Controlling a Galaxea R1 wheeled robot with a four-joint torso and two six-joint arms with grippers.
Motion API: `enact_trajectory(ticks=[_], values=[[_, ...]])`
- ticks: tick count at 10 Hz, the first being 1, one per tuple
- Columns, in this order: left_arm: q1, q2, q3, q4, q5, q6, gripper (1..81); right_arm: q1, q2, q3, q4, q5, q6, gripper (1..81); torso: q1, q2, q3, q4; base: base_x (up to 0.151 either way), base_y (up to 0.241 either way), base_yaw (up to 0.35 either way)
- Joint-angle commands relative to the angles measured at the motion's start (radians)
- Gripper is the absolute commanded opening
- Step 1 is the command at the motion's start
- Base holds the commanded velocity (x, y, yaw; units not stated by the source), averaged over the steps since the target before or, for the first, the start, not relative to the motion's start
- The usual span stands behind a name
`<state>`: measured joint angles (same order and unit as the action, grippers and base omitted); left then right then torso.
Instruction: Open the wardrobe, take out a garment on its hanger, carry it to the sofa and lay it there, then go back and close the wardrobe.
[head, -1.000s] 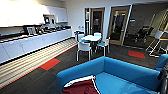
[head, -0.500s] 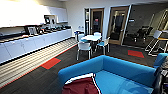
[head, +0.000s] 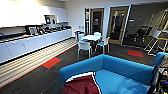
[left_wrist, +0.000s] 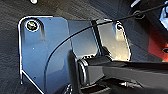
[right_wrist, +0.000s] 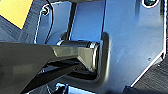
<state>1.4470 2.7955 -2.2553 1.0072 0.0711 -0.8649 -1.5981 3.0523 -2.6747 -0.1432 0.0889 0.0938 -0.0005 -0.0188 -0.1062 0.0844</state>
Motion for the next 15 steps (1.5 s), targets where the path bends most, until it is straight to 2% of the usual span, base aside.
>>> enact_trajectory(ticks=[1,7,15], values=[[-0.041,-0.011,0.013,0.016,0.033,0.004,81.1,0.028,0.015,0.010,0.004,-0.054,-0.006,81.1,0.001,0.000,0.000,0.000,-0.085,0.000,0.000],[-0.041,-0.010,0.013,0.016,0.033,0.004,81.1,0.028,0.015,0.010,0.004,-0.054,-0.006,81.1,0.001,-0.001,0.000,0.000,-0.081,0.000,0.000],[-0.040,-0.008,0.005,0.005,0.033,0.003,81.1,0.028,0.015,0.010,0.002,-0.055,-0.008,81.1,0.001,-0.001,0.000,0.000,0.000,0.000,0.000]])
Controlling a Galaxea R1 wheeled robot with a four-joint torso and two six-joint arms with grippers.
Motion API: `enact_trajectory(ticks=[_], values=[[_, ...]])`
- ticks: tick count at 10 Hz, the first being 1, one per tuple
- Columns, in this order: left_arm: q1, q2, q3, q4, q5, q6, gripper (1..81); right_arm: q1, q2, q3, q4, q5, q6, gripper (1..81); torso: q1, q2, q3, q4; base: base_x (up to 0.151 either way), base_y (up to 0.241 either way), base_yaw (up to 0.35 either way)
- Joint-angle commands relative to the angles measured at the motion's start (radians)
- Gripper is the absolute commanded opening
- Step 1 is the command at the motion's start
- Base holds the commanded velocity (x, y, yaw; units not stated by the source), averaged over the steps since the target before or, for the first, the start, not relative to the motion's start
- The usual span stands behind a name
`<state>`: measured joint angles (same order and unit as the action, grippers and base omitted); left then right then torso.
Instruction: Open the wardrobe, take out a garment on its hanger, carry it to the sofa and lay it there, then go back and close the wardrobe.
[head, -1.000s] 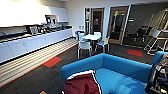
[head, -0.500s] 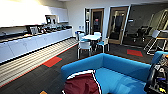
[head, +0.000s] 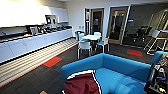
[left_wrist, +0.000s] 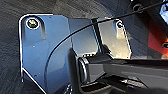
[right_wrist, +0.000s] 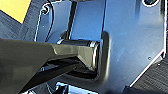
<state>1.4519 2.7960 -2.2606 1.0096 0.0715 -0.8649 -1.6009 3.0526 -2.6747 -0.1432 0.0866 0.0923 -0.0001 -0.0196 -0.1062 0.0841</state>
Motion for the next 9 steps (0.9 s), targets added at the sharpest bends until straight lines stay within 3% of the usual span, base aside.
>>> enact_trajectory(ticks=[1,3,9], values=[[-0.044,-0.008,0.010,0.001,0.033,0.003,81.1,0.031,0.014,0.010,0.002,-0.053,-0.006,81.1,0.000,0.000,0.000,0.000,0.000,0.000,0.000],[-0.044,-0.008,0.009,0.000,0.033,0.001,81.1,0.031,0.014,0.010,0.001,-0.053,-0.006,81.1,0.000,0.000,0.000,0.000,0.000,0.000,0.091],[-0.046,0.008,-0.036,-0.002,0.033,0.001,81.1,0.035,0.013,0.004,0.004,-0.065,-0.006,81.1,0.000,0.000,0.000,0.000,0.000,0.000,0.270]])
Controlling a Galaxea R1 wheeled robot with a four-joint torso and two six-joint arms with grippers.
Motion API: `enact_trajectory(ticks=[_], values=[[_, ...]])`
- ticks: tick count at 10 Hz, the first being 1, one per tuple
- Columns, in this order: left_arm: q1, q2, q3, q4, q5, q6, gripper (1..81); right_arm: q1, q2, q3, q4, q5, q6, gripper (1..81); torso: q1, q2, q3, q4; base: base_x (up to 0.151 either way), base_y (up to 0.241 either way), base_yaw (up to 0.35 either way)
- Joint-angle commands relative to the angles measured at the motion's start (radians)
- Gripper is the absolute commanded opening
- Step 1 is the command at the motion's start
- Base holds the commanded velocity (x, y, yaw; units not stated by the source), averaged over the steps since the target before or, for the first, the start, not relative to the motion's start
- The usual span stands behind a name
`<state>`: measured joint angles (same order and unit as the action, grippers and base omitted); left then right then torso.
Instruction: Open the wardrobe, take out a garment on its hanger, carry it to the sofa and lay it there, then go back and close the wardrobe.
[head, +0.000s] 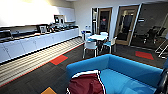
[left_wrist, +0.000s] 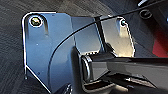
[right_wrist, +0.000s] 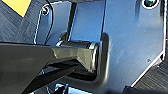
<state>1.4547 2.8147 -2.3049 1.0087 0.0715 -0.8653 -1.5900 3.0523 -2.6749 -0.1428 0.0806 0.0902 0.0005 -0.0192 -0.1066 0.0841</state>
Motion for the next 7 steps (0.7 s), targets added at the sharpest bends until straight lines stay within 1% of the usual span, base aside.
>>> enact_trajectory(ticks=[1,3,5,7], values=[[-0.049,-0.010,0.007,-0.001,0.033,0.002,81.1,0.024,0.015,-0.003,0.003,-0.059,-0.001,81.1,0.000,0.000,0.000,0.000,0.000,0.000,0.278],[-0.049,-0.009,-0.005,-0.002,0.033,0.002,81.1,0.026,0.019,-0.008,0.006,-0.061,-0.001,81.1,0.000,0.000,0.000,0.000,0.000,0.000,0.278],[-0.049,0.017,-0.054,-0.004,0.033,0.002,81.1,0.034,0.021,-0.028,0.008,-0.059,-0.001,81.1,0.000,0.000,0.000,0.000,0.000,0.000,0.278],[-0.049,0.025,-0.067,-0.005,0.033,0.002,81.1,0.037,0.024,-0.039,0.008,-0.059,-0.001,81.1,0.000,0.000,0.000,0.000,0.000,0.000,0.278]])
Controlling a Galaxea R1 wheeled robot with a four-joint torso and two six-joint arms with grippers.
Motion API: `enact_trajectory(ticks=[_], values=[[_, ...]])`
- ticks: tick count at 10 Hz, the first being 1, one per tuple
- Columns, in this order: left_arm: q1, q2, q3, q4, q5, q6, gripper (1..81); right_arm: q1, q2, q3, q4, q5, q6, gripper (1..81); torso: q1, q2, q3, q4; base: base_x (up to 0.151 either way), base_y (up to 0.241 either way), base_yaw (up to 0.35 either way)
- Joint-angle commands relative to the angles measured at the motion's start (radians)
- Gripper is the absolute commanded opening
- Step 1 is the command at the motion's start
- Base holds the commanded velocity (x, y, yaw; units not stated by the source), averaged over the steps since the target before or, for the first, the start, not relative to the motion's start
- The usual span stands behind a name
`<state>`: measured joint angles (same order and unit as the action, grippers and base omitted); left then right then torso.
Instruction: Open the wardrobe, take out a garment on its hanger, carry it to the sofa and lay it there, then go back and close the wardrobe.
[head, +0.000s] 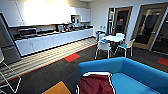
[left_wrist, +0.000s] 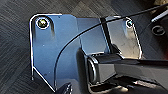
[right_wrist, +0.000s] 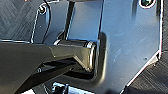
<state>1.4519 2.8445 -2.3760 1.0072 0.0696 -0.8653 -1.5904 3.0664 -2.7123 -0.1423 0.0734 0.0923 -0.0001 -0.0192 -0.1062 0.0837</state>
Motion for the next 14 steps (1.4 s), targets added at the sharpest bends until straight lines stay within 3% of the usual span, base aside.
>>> enact_trajectory(ticks=[1,14], values=[[-0.046,-0.005,0.004,-0.004,0.035,0.002,81.1,0.039,0.011,0.000,0.007,-0.052,-0.003,81.1,0.000,0.000,0.000,0.000,0.000,0.000,0.283],[-0.044,0.076,-0.135,-0.030,0.035,-0.012,81.1,0.057,0.031,0.005,0.001,-0.058,-0.011,81.1,0.000,0.000,0.000,0.000,0.000,0.000,0.299]])
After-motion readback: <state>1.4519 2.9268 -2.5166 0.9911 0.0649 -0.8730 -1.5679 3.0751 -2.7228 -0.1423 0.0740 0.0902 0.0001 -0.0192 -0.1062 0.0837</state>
